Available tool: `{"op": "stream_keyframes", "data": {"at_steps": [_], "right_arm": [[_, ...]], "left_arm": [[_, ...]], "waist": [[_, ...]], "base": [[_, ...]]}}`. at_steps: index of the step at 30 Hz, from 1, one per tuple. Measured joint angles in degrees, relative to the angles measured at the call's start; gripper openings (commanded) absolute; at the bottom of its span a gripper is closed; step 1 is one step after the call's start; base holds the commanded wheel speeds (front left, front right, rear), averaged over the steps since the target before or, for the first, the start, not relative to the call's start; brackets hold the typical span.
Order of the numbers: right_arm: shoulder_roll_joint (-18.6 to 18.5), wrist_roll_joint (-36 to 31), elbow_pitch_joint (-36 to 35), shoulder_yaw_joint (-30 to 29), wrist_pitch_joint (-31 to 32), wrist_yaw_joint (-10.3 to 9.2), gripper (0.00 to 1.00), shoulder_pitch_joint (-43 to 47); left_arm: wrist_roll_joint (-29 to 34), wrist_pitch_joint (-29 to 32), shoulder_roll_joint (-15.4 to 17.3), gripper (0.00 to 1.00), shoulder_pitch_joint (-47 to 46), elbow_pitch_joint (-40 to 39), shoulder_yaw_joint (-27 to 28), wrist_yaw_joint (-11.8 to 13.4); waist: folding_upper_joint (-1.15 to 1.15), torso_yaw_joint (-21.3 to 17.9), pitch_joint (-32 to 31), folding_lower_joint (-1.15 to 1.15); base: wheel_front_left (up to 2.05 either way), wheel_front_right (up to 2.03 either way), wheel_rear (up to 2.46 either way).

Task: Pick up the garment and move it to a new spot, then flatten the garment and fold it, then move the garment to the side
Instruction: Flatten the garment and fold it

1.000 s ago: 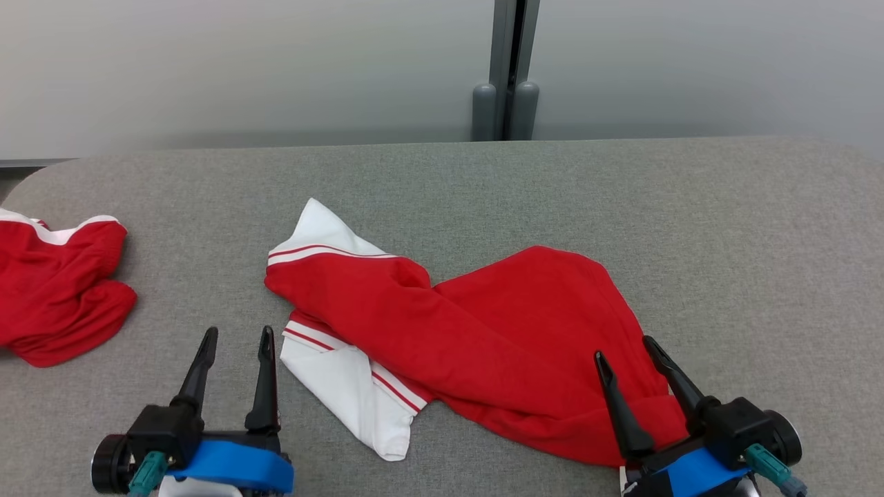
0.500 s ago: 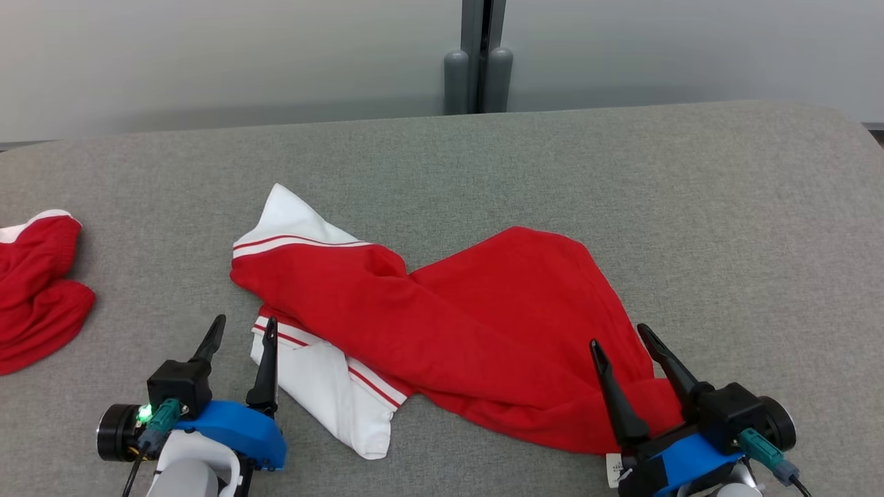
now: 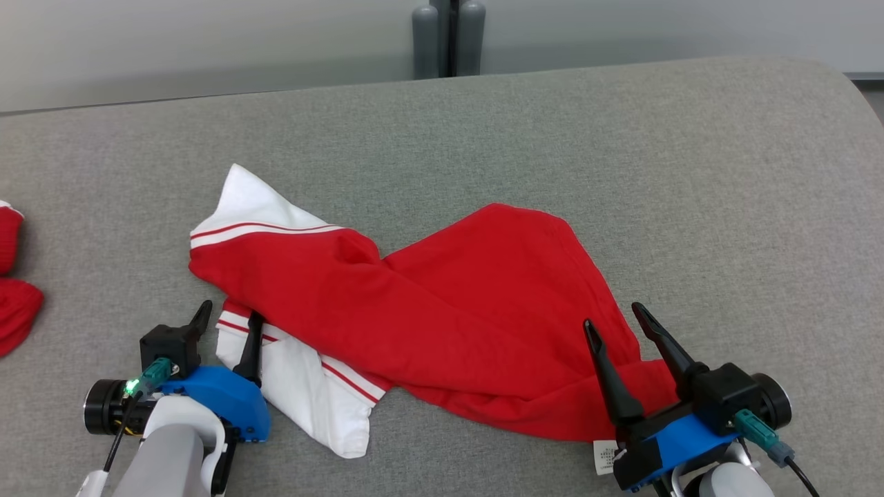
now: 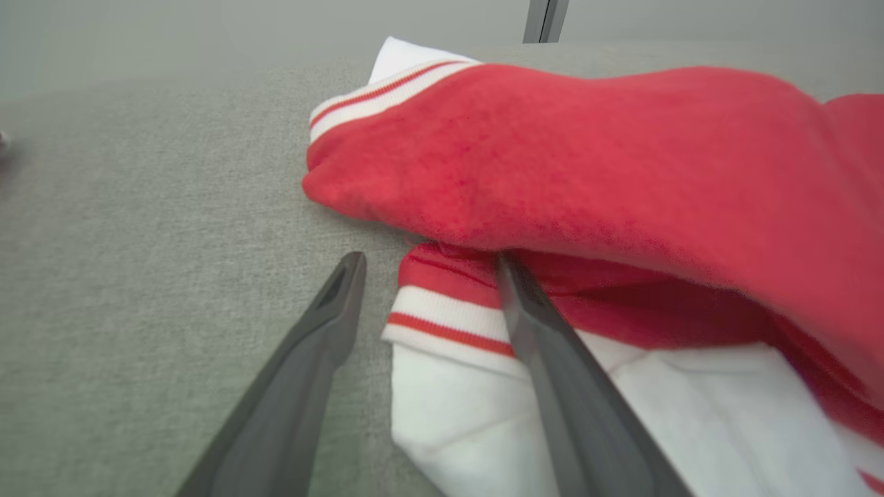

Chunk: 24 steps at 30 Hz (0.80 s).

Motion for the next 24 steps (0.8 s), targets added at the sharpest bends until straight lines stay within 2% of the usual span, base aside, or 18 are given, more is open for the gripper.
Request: {"op": "stream_keyframes", "data": {"at_steps": [6,7,8,9,15,24], "right_arm": [[0.03,-0.29,-0.11,0.09,0.0,0.0,1.0,-0.86],[0.04,-0.29,-0.12,0.09,0.0,0.0,1.0,-0.9],[0.04,-0.29,-0.14,0.02,0.0,0.0,1.0,-0.91],[0.04,-0.29,-0.22,-0.12,0.0,0.0,1.0,-0.91],[0.05,-0.27,-0.56,-0.68,0.0,0.0,1.0,-0.1],[0.03,0.64,0.01,-0.99,0.0,0.0,1.0,2.18]], "left_arm": [[-2.19,-0.21,0.45,1.0,-3.77,6.52,-2.8,0.0],[-2.77,-0.24,0.41,0.85,-4.17,7.4,-3.47,0.0],[-3.18,-0.27,0.35,0.27,-4.46,8.13,-4.05,0.0],[-3.46,-0.27,0.4,0.0,-4.66,8.42,-4.63,0.0],[-5.24,-0.19,0.11,0.0,-3.66,8.14,-6.6,0.0],[-5.23,-0.09,0.96,0.0,5.48,-1.34,-2.26,-0.01]], "waist": [[0.0,-1.02,0.76,-0.01],[0.0,-1.14,0.75,-0.01],[0.0,-1.23,0.7,-0.01],[0.0,-1.28,0.63,-0.01],[0.0,-0.27,-0.98,-0.01],[0.0,3.72,-5.0,-0.02]], "base": [[0.0,0.0,0.0],[0.0,0.0,0.0],[0.0,0.0,0.0],[0.0,0.0,0.0],[0.0,0.0,0.0],[0.0,0.0,0.0]]}}
